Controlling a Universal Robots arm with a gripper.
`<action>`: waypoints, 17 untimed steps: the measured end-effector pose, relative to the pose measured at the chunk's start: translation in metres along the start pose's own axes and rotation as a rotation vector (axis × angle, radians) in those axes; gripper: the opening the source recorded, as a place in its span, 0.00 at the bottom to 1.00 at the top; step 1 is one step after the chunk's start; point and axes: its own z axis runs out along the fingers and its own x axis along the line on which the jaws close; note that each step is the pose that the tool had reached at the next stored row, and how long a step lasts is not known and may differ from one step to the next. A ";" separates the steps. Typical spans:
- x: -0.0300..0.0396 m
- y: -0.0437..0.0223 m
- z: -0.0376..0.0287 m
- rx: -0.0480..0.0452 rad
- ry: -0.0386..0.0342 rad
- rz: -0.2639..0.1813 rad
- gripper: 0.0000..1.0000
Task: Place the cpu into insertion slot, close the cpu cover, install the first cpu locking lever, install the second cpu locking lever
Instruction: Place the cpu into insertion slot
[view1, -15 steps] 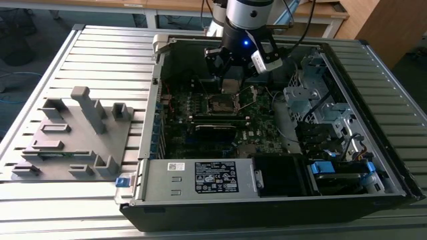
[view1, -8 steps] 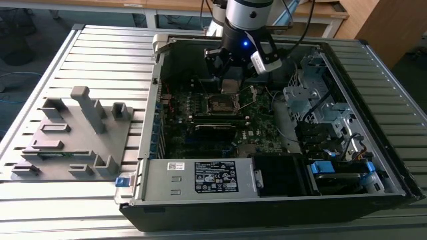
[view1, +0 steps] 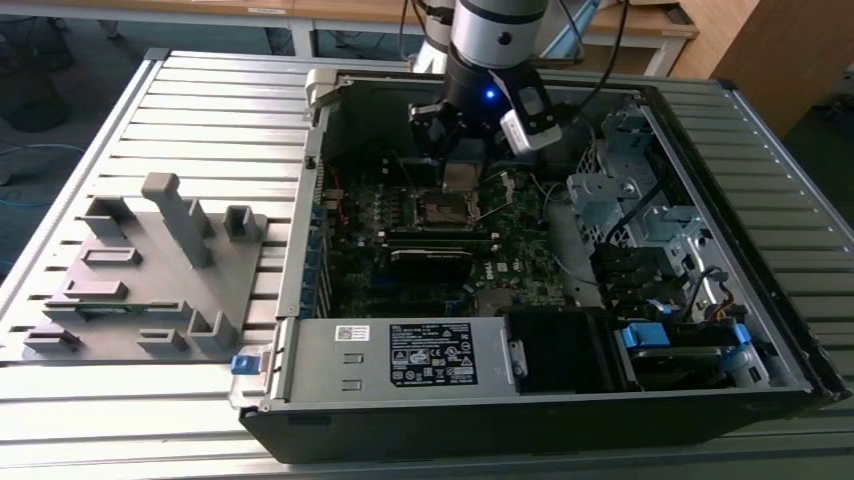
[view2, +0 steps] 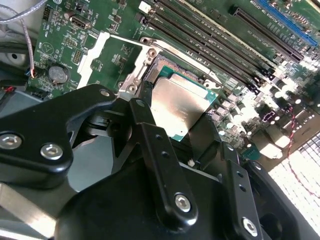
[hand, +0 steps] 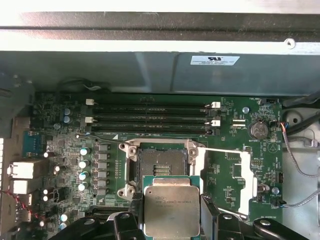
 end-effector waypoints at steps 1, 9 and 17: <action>0.0000 0.0000 0.0009 -0.0001 -0.0001 0.000 0.54; 0.0000 -0.0001 0.0022 0.0000 0.0000 0.000 0.54; -0.0001 -0.0003 0.0047 0.0000 0.0000 0.000 0.54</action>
